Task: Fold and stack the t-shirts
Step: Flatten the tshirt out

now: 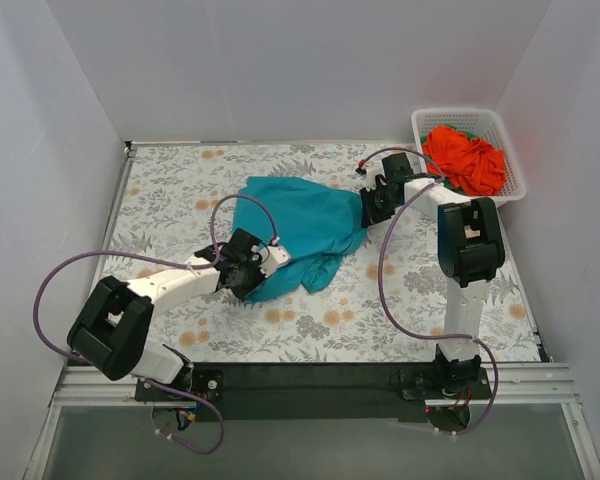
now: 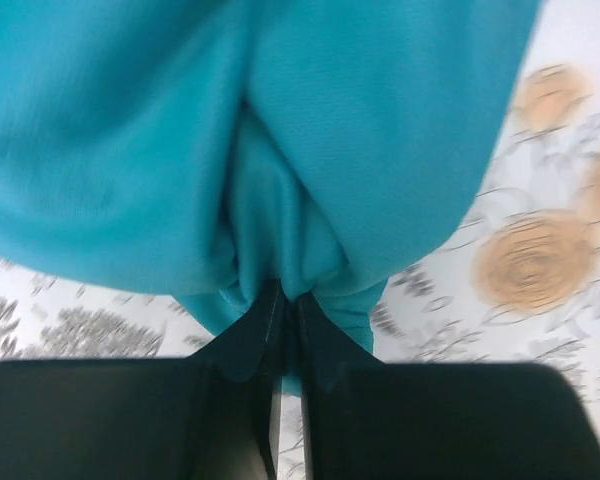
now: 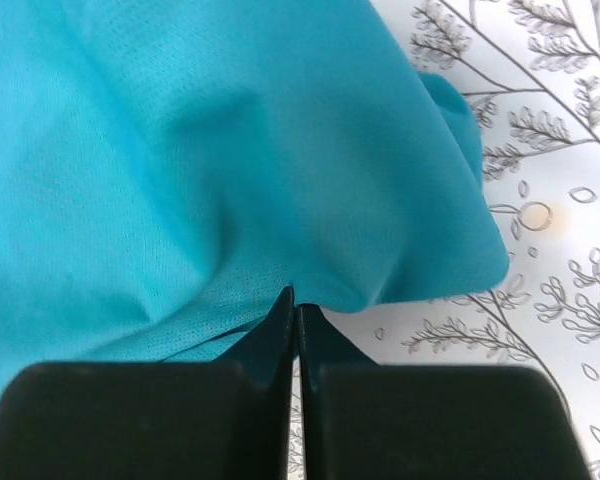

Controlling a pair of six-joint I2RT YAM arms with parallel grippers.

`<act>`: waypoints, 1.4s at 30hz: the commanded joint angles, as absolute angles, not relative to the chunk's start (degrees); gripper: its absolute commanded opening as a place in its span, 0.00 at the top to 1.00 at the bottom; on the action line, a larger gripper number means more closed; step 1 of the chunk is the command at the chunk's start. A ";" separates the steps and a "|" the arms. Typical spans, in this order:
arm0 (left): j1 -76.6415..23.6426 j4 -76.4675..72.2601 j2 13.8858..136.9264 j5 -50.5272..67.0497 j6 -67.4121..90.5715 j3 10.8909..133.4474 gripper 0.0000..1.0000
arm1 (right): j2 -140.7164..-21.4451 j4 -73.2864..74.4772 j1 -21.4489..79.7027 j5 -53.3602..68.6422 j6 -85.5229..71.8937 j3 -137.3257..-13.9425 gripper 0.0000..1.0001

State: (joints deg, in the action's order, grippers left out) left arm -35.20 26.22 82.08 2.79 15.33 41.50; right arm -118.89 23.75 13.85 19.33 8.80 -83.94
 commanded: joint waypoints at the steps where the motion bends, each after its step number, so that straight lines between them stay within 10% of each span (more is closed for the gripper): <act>1: -27.27 29.44 79.10 4.12 11.79 41.91 1.00 | -116.12 24.26 12.05 15.74 10.63 -82.28 0.99; 14: -6.26 29.43 104.89 4.57 9.02 70.89 1.00 | -91.86 33.39 25.21 34.44 24.86 -52.65 0.99; 17: -1.95 33.38 112.03 7.10 14.30 83.91 0.76 | -88.69 37.17 28.21 40.07 26.19 -54.83 0.99; 18: -1.15 36.62 112.76 9.03 15.11 86.98 0.51 | -88.51 38.83 28.21 40.86 26.37 -56.41 0.78; 21: -0.09 40.06 111.28 15.28 16.69 91.41 0.38 | -89.12 43.94 26.03 43.58 28.21 -62.99 0.36; 42: -4.04 34.98 102.30 31.29 34.10 67.33 0.52 | -119.00 34.10 20.30 18.47 21.35 -86.14 0.82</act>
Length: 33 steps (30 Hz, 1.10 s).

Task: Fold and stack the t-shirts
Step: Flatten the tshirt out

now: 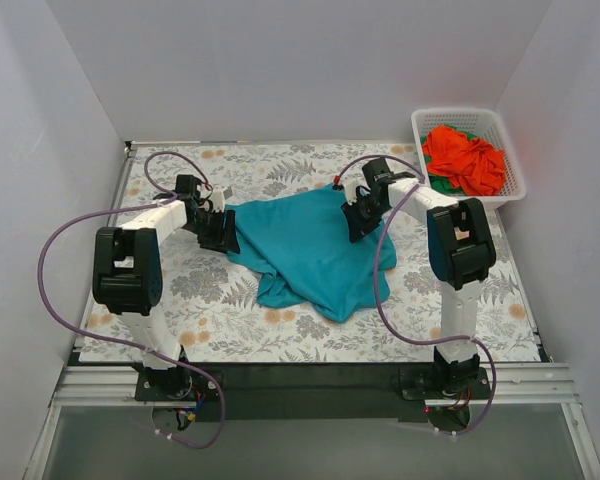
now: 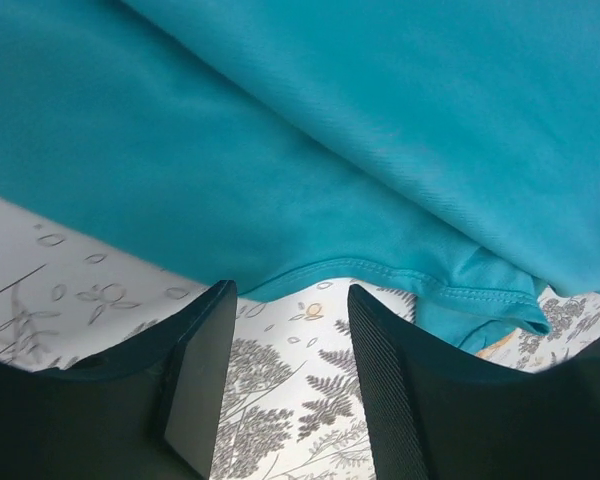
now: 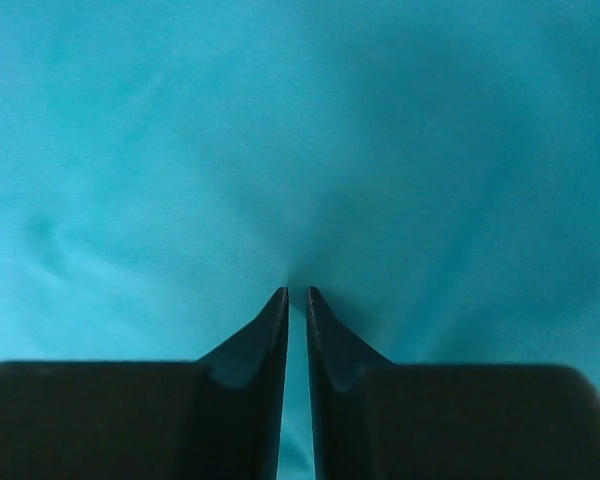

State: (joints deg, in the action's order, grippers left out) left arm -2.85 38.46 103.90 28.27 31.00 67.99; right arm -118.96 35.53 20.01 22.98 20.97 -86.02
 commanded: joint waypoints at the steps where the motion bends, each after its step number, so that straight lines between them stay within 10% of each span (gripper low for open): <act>1: -4.39 34.55 102.65 31.46 34.36 67.06 0.53 | -119.18 33.49 20.22 16.54 21.53 -85.26 0.85; 5: -4.40 34.19 105.90 25.26 35.51 67.50 0.64 | -118.48 33.05 20.04 13.98 22.50 -80.52 0.99; 17: 1.67 40.15 116.63 10.28 29.63 83.12 0.78 | -102.24 40.07 28.55 28.63 26.80 -59.86 0.99; 24: 1.58 41.05 111.27 21.61 26.19 88.14 0.53 | -100.54 43.68 13.85 38.93 25.05 -73.71 0.69; 33: 1.58 42.97 120.74 26.63 29.88 101.50 0.39 | -109.24 43.77 5.19 23.84 25.84 -86.57 0.58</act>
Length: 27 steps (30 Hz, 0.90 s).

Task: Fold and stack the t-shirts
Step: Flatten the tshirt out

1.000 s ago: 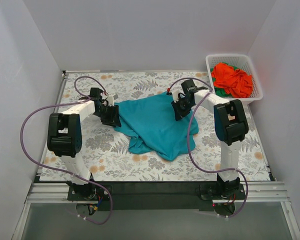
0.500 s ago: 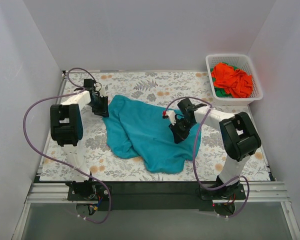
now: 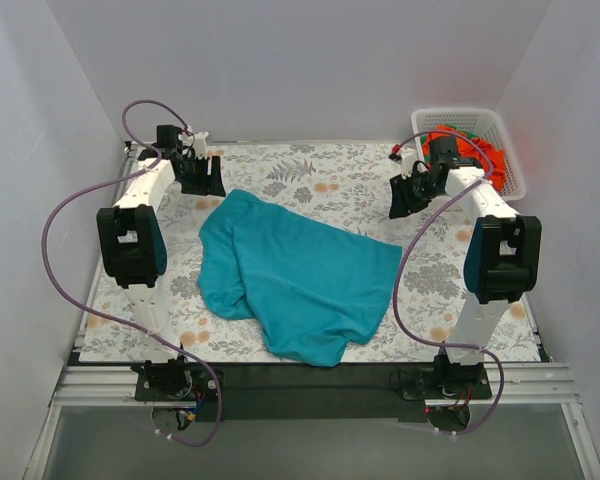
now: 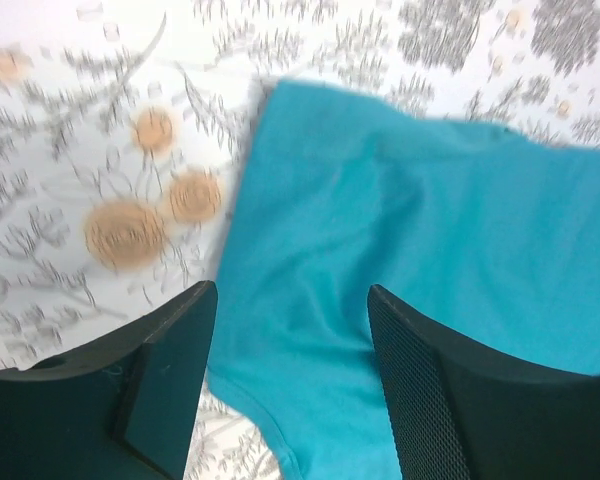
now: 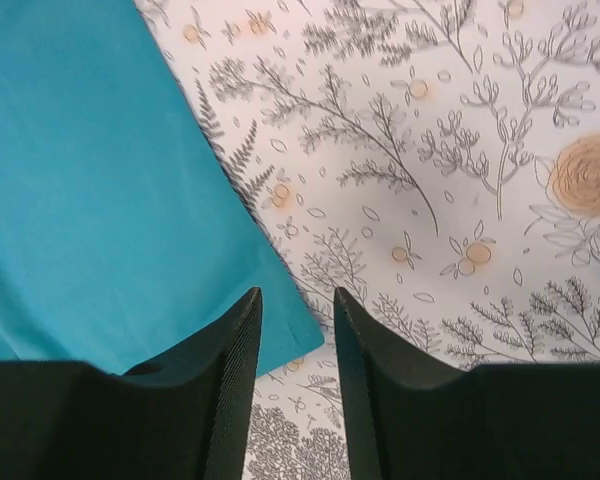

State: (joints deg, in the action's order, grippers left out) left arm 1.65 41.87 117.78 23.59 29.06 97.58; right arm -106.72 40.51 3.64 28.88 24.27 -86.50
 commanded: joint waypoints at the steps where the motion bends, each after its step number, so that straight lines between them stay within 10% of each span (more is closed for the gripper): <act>1: 1.67 43.15 121.46 26.72 30.06 102.64 0.39 | -109.51 43.86 5.19 23.38 26.45 -85.79 0.57; 27: 0.79 42.28 134.65 25.92 31.20 114.87 0.26 | -114.43 45.17 5.19 21.09 32.78 -76.29 0.49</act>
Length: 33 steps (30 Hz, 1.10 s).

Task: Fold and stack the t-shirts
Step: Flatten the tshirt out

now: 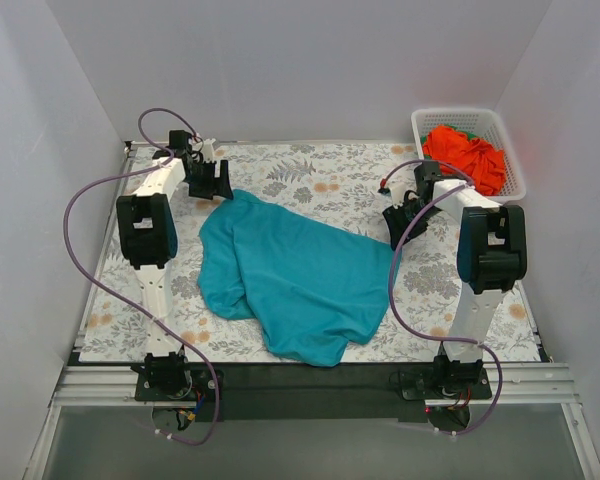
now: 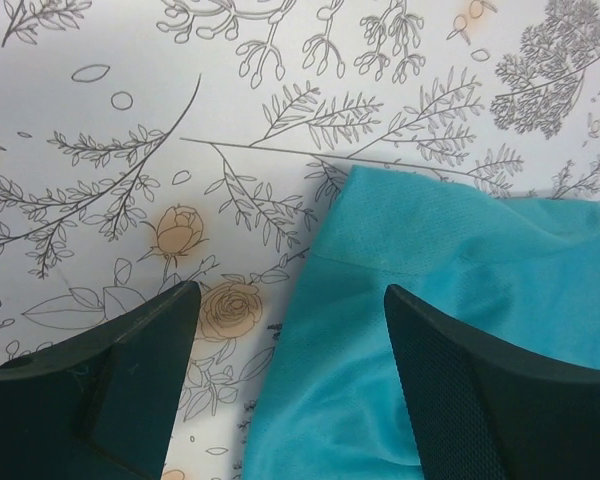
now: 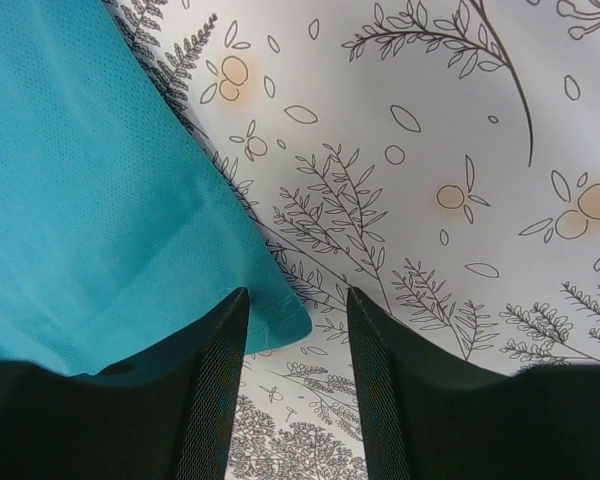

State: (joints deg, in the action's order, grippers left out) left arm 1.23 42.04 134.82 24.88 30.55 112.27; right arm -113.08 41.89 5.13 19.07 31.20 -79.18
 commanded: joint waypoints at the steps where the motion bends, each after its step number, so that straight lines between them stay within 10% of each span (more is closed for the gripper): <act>1: 0.79 42.36 135.26 27.06 31.81 115.13 0.26 | -114.43 45.87 5.19 21.44 32.78 -76.29 0.49; 10: -1.14 41.84 137.11 30.50 34.28 116.54 0.27 | -115.31 48.60 5.10 24.61 32.78 -77.08 0.51; 18: -1.14 40.52 139.30 33.65 36.56 119.44 0.33 | -115.66 49.04 4.75 22.42 32.87 -78.48 0.99; 28: -1.23 40.43 138.87 40.33 37.97 123.31 1.00 | -117.77 49.22 4.13 20.74 30.24 -89.55 0.99; 33: -1.23 39.64 128.28 43.15 29.75 115.35 1.00 | -116.02 50.10 3.43 20.65 30.41 -92.20 0.99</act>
State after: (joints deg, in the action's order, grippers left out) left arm -1.21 40.12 140.42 38.81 35.83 119.72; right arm -118.10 48.77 4.10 20.91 30.63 -89.91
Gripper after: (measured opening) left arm 0.014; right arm 0.024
